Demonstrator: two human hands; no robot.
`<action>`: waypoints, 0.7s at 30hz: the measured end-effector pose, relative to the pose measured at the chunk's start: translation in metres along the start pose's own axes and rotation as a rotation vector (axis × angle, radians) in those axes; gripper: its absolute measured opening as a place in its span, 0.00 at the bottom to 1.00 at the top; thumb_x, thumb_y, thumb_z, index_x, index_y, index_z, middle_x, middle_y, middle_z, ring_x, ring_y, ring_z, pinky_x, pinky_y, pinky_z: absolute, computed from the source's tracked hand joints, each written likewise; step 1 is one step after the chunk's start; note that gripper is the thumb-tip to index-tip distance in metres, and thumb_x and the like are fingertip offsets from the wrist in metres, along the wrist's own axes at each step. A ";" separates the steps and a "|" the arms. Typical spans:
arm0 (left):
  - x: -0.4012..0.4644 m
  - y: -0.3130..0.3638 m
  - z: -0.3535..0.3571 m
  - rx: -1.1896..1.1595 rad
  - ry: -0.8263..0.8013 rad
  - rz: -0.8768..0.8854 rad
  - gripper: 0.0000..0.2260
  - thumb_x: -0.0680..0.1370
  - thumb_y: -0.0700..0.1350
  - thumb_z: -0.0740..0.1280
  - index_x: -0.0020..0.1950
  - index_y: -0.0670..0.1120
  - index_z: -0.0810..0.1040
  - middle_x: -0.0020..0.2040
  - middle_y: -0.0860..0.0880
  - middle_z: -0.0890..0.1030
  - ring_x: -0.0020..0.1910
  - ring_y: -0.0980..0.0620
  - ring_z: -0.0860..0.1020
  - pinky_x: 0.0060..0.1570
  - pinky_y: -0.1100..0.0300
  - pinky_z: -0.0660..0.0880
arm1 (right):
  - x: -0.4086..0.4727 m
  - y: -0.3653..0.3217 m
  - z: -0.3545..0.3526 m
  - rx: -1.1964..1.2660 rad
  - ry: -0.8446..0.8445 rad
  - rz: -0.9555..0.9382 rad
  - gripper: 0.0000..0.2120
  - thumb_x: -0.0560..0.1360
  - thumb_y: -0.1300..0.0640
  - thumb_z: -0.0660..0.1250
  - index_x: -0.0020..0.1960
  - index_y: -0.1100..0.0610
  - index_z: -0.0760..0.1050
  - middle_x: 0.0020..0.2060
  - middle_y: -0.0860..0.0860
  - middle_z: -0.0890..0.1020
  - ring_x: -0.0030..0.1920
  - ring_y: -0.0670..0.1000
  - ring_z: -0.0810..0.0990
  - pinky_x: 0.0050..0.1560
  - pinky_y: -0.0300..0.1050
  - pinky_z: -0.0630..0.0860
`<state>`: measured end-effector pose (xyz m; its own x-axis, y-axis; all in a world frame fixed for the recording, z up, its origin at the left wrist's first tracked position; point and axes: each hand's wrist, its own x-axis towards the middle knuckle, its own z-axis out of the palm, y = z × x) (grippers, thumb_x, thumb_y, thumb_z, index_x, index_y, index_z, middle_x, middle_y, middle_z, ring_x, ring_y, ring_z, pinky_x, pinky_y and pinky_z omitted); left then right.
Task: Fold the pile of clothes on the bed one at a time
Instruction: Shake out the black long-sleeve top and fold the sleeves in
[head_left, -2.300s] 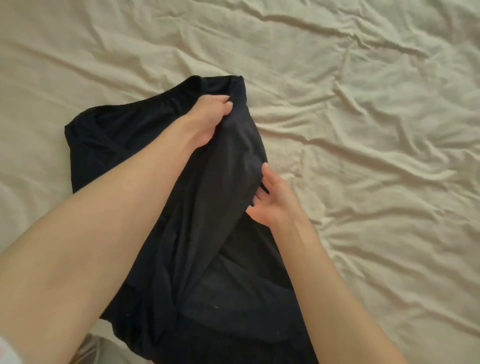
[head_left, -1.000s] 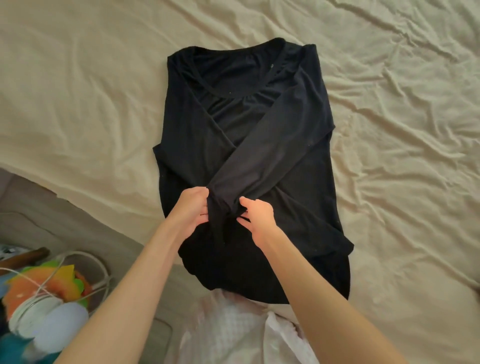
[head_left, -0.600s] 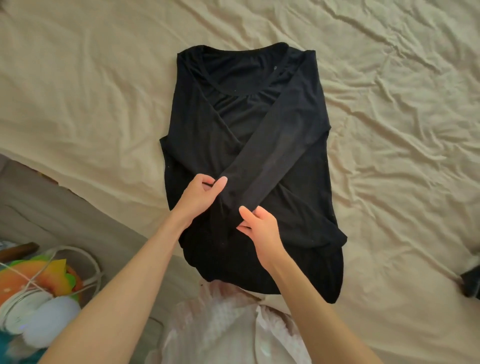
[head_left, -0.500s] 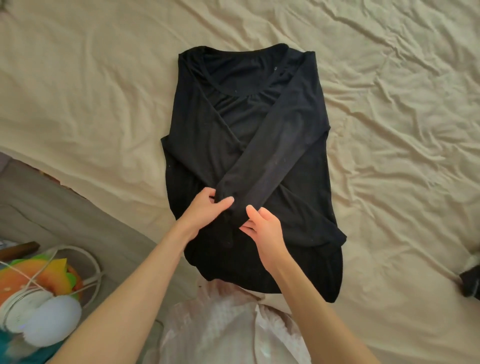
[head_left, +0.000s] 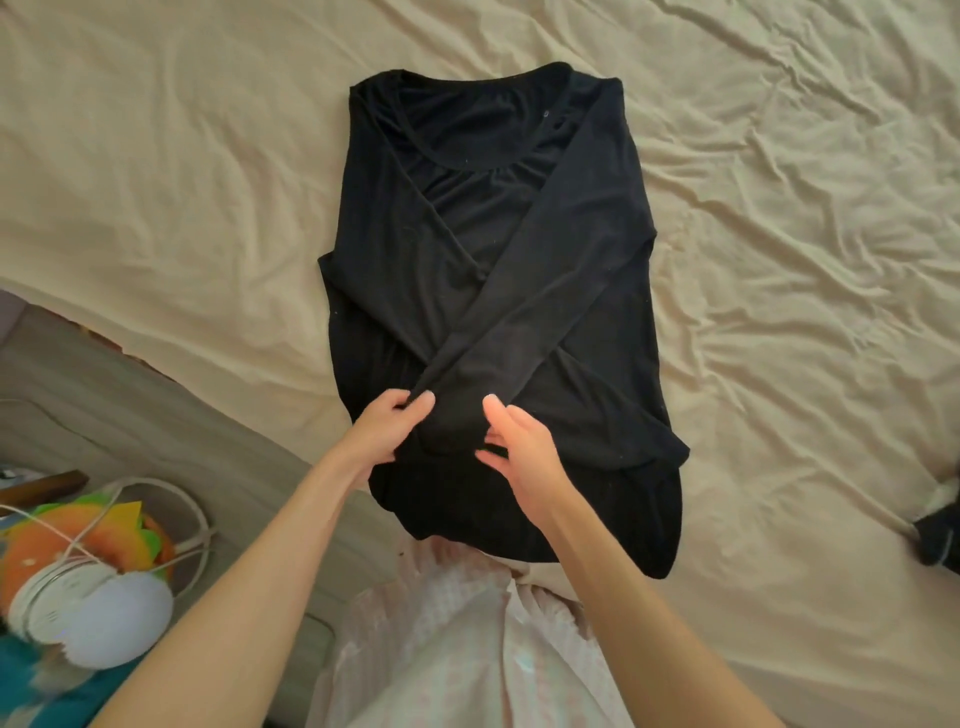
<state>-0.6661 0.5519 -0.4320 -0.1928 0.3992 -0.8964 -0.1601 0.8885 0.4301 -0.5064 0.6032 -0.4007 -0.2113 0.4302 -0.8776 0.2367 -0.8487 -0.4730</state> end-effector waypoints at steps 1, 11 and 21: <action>-0.002 -0.007 0.002 0.062 -0.028 -0.043 0.13 0.77 0.51 0.65 0.59 0.47 0.73 0.52 0.48 0.80 0.53 0.50 0.78 0.51 0.54 0.76 | 0.001 0.007 0.005 -0.024 -0.035 0.043 0.11 0.76 0.49 0.66 0.52 0.56 0.78 0.47 0.46 0.83 0.48 0.43 0.80 0.51 0.41 0.78; -0.021 -0.047 -0.017 0.118 -0.004 0.041 0.11 0.78 0.35 0.62 0.60 0.42 0.73 0.50 0.45 0.81 0.52 0.49 0.78 0.51 0.59 0.74 | 0.004 0.029 0.012 -0.270 0.082 0.000 0.04 0.78 0.54 0.64 0.45 0.49 0.70 0.39 0.42 0.77 0.36 0.39 0.78 0.26 0.24 0.68; -0.021 -0.108 -0.009 0.076 0.228 0.016 0.09 0.77 0.33 0.64 0.57 0.38 0.76 0.51 0.41 0.78 0.54 0.41 0.77 0.54 0.52 0.74 | -0.001 0.078 -0.006 -0.458 -0.106 0.168 0.03 0.75 0.63 0.67 0.46 0.56 0.77 0.37 0.49 0.82 0.36 0.46 0.83 0.43 0.39 0.80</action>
<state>-0.6533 0.4456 -0.4582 -0.4100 0.3597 -0.8381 -0.0839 0.9002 0.4274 -0.4819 0.5380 -0.4373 -0.2240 0.2453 -0.9432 0.6632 -0.6708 -0.3320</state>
